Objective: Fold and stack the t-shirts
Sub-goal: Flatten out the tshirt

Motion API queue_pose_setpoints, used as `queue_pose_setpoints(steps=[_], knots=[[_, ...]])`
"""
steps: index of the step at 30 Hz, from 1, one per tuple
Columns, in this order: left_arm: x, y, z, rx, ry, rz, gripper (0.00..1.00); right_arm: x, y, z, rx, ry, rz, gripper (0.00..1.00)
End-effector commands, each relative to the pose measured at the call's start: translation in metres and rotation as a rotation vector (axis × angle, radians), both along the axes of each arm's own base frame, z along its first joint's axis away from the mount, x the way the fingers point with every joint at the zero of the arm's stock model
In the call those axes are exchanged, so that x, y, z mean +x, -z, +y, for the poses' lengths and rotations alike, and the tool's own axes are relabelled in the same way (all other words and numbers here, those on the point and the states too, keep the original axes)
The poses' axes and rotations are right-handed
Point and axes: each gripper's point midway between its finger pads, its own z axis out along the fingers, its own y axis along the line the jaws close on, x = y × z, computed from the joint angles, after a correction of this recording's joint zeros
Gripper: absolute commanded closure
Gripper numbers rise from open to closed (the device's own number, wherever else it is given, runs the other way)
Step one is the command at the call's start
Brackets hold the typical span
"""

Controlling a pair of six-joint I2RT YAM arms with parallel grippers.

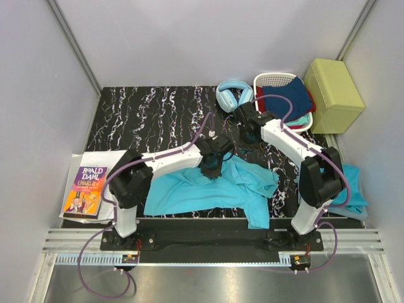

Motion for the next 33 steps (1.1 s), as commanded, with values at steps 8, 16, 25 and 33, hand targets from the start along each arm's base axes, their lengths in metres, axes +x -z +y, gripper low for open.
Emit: queue_pose_setpoints(steps=[8, 16, 25, 33], knots=[[0.034, -0.069, 0.026, 0.002, -0.109, -0.271, 0.01, 0.002, -0.030, -0.002, 0.011, -0.006, -0.098, 0.89], [0.089, -0.073, 0.062, -0.012, -0.222, -0.311, 0.09, 0.001, -0.030, -0.001, 0.016, -0.009, -0.099, 0.89], [0.087, -0.023, 0.055, -0.024, -0.224, -0.179, 0.62, 0.000, -0.027, -0.004, 0.002, -0.008, -0.095, 0.89], [0.066, -0.009, 0.065, -0.021, -0.229, -0.130, 0.60, -0.001, -0.020, -0.004, -0.003, -0.006, -0.081, 0.89]])
